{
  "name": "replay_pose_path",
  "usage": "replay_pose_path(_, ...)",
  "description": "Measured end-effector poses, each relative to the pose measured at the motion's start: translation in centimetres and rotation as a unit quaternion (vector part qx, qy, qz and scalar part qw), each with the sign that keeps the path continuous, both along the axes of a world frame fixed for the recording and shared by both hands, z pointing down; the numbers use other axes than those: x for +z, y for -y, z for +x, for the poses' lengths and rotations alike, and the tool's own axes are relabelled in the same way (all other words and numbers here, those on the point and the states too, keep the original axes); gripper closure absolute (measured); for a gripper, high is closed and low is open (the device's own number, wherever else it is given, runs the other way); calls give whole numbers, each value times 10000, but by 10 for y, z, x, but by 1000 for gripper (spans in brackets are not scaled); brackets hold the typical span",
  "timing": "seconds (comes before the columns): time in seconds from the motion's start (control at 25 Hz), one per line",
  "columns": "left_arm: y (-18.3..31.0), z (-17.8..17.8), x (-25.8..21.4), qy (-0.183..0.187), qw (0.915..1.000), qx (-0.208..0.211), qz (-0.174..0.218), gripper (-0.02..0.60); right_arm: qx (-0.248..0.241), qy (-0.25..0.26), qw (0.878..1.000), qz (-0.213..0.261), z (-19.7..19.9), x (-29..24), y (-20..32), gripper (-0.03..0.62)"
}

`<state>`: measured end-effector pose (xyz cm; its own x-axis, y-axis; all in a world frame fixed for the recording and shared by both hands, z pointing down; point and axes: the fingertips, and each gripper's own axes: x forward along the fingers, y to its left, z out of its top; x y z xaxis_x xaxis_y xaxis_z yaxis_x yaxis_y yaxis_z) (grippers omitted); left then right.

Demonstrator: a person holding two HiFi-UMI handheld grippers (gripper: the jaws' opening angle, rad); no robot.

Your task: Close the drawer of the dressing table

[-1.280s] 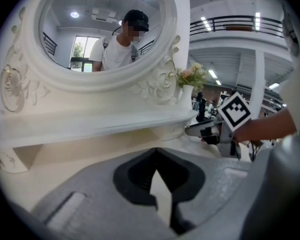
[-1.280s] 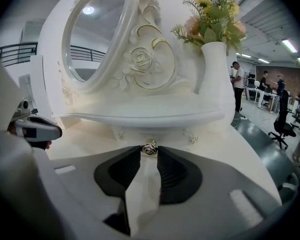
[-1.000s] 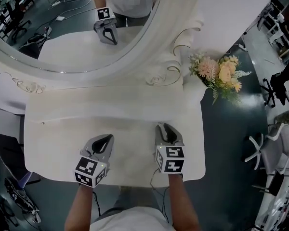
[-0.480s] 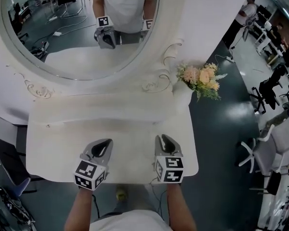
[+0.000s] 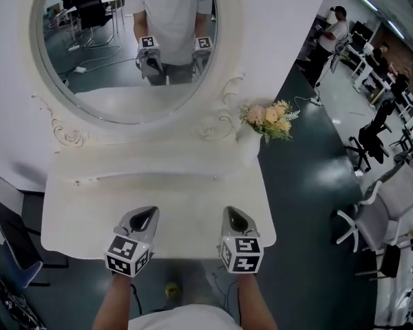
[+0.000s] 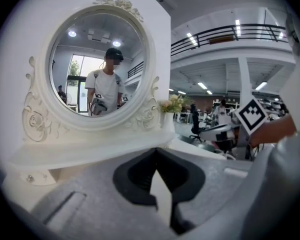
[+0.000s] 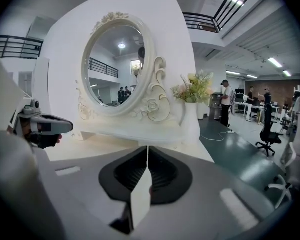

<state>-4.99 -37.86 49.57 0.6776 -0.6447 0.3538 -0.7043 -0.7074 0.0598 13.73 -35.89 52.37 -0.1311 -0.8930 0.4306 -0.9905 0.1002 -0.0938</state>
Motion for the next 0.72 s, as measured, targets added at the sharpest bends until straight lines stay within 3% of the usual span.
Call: replay_pose_path(0.72,-74,-41,-83,-171,9968,-74,776,583,-103,-105,9985,521,-38,-73,-92,591)
